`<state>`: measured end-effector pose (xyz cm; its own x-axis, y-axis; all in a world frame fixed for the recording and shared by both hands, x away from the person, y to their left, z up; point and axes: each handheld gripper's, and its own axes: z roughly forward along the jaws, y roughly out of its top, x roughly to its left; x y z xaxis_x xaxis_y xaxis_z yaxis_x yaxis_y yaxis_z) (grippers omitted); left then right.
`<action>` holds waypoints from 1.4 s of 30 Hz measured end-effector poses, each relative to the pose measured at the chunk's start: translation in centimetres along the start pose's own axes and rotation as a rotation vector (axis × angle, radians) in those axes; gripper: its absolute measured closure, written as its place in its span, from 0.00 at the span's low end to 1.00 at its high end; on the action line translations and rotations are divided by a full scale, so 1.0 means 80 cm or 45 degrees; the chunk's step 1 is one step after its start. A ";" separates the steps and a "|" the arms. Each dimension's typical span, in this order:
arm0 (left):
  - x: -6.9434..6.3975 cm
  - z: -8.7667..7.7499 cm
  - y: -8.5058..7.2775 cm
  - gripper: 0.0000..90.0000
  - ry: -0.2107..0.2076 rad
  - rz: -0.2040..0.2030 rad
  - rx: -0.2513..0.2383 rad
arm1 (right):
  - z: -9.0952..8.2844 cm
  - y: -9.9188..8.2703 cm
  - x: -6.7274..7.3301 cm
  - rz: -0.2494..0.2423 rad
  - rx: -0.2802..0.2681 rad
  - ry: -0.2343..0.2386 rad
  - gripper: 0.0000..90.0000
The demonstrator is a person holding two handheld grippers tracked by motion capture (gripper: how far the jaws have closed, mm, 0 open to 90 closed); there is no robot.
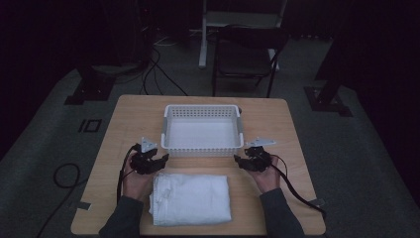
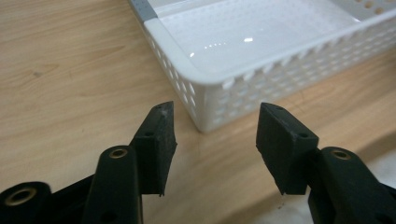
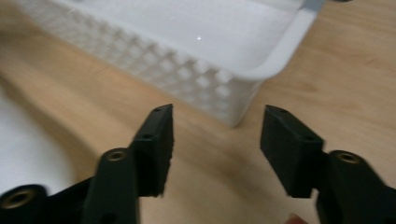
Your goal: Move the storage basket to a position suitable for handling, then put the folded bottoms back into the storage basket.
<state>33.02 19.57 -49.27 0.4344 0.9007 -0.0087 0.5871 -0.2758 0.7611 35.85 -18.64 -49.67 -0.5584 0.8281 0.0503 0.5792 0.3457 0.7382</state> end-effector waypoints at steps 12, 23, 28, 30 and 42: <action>-0.019 -0.046 -0.020 0.43 -0.078 -0.044 -0.025 | -0.017 -0.032 0.044 -0.022 0.010 0.129 0.40; -0.029 -0.056 -0.021 0.38 -0.101 0.001 -0.022 | -0.023 -0.038 0.053 -0.029 -0.003 0.164 0.37; -0.033 -0.062 -0.024 0.38 -0.114 0.017 -0.019 | -0.023 -0.042 0.058 -0.034 0.005 0.177 0.37; -0.035 -0.063 -0.025 0.38 -0.116 0.018 -0.021 | -0.024 -0.043 0.059 -0.035 0.005 0.179 0.37; -0.054 -0.066 -0.062 0.38 -0.112 0.082 0.080 | -0.023 -0.056 0.075 -0.037 0.060 0.269 0.33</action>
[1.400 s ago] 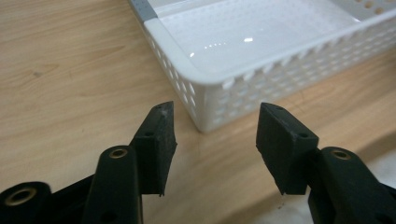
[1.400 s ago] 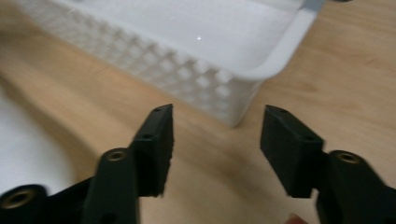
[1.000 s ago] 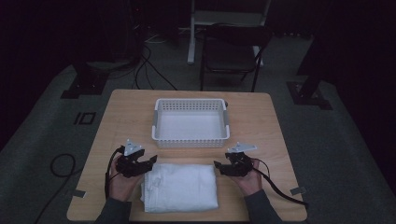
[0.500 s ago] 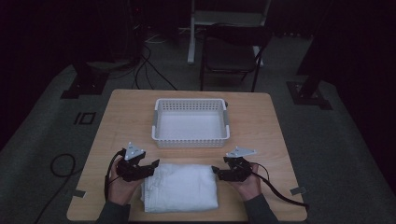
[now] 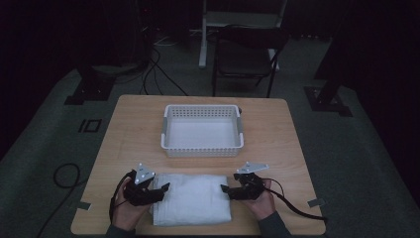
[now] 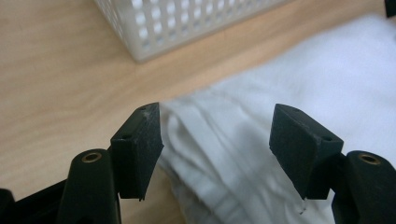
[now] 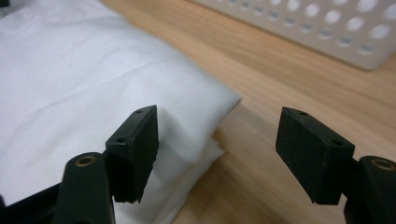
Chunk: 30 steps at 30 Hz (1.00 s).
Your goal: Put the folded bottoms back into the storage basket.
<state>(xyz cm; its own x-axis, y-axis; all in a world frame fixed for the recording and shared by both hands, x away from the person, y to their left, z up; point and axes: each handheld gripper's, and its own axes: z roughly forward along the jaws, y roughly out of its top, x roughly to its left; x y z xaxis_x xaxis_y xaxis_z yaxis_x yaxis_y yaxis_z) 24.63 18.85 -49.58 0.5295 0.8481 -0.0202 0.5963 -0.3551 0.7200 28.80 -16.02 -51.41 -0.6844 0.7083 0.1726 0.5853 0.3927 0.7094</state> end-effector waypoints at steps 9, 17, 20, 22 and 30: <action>-0.006 0.024 -0.008 0.43 -0.022 0.013 0.082 | 0.023 -0.006 0.004 -0.002 0.101 0.009 0.36; -0.013 0.044 0.001 0.45 0.002 0.045 0.089 | 0.034 -0.003 0.005 -0.036 0.127 0.032 0.67; -0.017 0.058 0.008 0.48 -0.006 0.065 0.088 | 0.035 -0.002 0.004 -0.050 0.126 0.022 0.83; -0.018 0.063 0.011 0.50 -0.006 0.076 0.084 | 0.035 -0.001 0.003 -0.056 0.117 -0.002 0.90; -0.019 0.086 0.032 0.51 -0.012 0.095 0.062 | 0.035 0.006 -0.015 -0.021 0.087 -0.094 0.95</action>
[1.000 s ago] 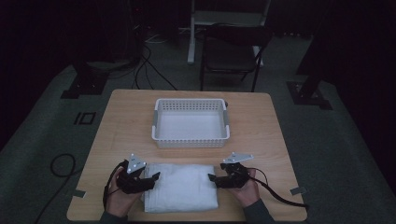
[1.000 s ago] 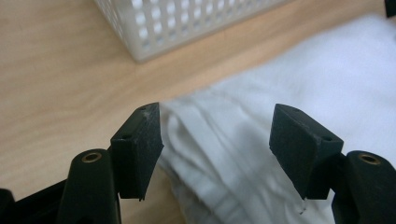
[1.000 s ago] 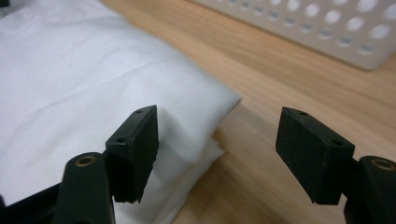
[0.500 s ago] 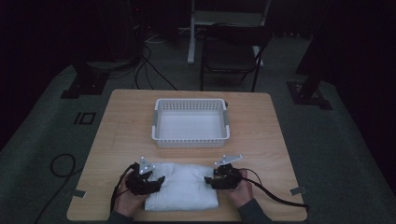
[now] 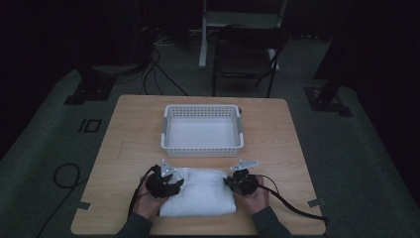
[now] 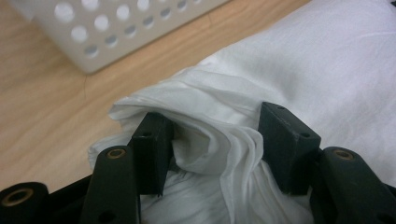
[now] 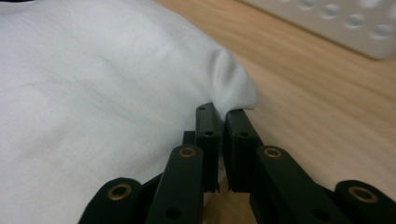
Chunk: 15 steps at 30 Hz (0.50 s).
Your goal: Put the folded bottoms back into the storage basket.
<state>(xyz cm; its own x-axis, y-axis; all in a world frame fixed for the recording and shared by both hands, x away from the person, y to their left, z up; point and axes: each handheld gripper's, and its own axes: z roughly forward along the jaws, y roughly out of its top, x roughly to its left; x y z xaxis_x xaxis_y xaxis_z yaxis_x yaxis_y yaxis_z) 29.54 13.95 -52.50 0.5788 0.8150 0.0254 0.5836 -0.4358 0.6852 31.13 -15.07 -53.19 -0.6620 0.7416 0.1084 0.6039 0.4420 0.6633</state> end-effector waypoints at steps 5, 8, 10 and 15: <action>0.001 0.019 0.020 0.51 0.000 0.007 -0.007 | 0.000 0.005 -0.018 0.044 -0.012 -0.046 0.95; 0.001 0.029 0.030 0.51 -0.002 0.006 -0.015 | -0.001 0.009 -0.028 0.071 -0.018 -0.079 0.95; 0.001 0.035 0.037 0.51 -0.004 0.009 -0.020 | -0.003 0.010 -0.035 0.089 -0.021 -0.096 0.95; 0.000 0.046 0.047 0.52 -0.004 0.009 -0.030 | -0.006 0.011 -0.047 0.117 -0.040 -0.130 0.94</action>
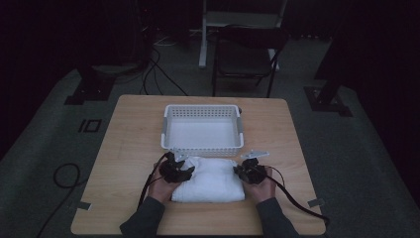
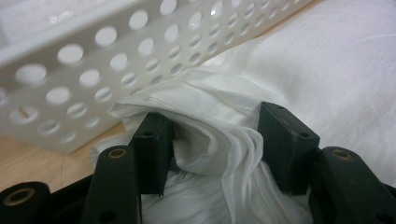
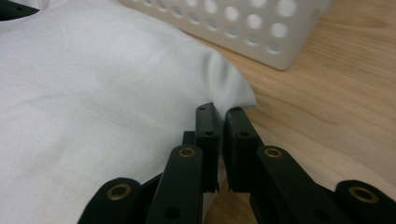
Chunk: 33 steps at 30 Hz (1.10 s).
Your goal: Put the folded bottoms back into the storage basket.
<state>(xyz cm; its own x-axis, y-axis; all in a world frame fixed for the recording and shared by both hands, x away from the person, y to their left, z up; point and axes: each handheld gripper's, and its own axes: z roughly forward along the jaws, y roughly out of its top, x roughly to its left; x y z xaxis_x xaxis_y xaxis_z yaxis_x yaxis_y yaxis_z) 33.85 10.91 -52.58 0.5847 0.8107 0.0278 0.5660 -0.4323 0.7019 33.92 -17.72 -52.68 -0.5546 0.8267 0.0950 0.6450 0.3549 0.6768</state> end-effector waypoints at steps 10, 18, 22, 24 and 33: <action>0.000 -0.009 0.008 0.52 0.026 -0.014 -0.054 | -0.001 0.000 -0.004 0.003 -0.004 -0.040 0.91; 0.014 -0.061 0.001 0.51 0.053 -0.069 -0.165 | -0.002 -0.002 -0.003 -0.005 -0.012 -0.055 0.83; 0.021 -0.079 -0.005 0.51 0.052 -0.118 -0.178 | -0.003 -0.002 -0.003 0.002 -0.018 -0.065 0.76; 0.023 -0.087 -0.008 0.52 0.043 -0.140 -0.176 | -0.003 -0.002 -0.003 0.006 -0.021 -0.069 0.72; 0.010 -0.091 -0.025 0.53 -0.043 -0.200 -0.134 | -0.007 -0.002 -0.001 0.019 -0.041 -0.094 0.61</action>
<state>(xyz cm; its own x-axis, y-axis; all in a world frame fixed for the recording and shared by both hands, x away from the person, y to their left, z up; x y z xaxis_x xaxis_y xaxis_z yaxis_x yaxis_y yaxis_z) 28.93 15.29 -48.80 0.5139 0.8507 -0.1108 0.5891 -0.2561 0.7664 33.57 -18.13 -52.41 -0.5037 0.8623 0.0520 0.6351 0.3288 0.6990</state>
